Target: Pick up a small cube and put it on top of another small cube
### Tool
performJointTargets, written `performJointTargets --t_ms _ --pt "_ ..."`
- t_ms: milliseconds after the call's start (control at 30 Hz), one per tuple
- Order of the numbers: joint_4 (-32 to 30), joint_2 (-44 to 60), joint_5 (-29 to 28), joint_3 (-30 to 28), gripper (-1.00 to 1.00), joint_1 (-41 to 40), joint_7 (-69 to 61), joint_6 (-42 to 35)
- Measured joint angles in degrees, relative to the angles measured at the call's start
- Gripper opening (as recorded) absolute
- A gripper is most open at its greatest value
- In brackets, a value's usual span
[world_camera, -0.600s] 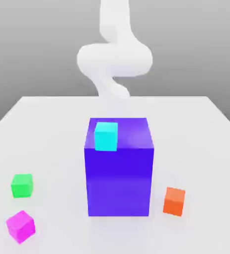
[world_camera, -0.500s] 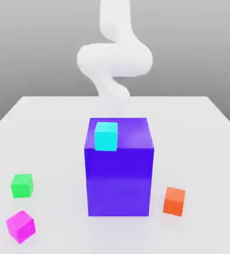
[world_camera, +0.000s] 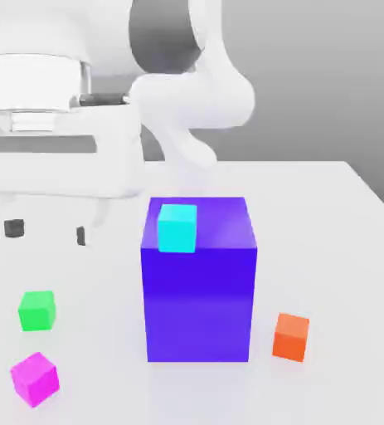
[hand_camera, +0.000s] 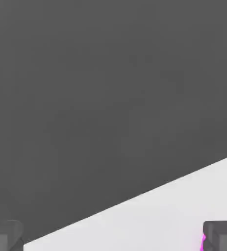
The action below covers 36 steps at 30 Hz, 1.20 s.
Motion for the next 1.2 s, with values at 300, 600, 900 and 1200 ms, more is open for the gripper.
performJointTargets --t_ms 300,600,900,1200 --pt "-1.90 18.66 3.02 -2.29 0.00 -5.11 0.98 7.03" --pt "-0.09 28.89 7.31 1.64 -1.00 -8.81 -1.97 14.29" --pt "-3.78 18.23 1.30 -2.69 -1.00 -7.18 2.41 7.53" --pt "-19.01 -0.04 -9.97 -10.75 -1.00 -15.40 9.91 5.38"
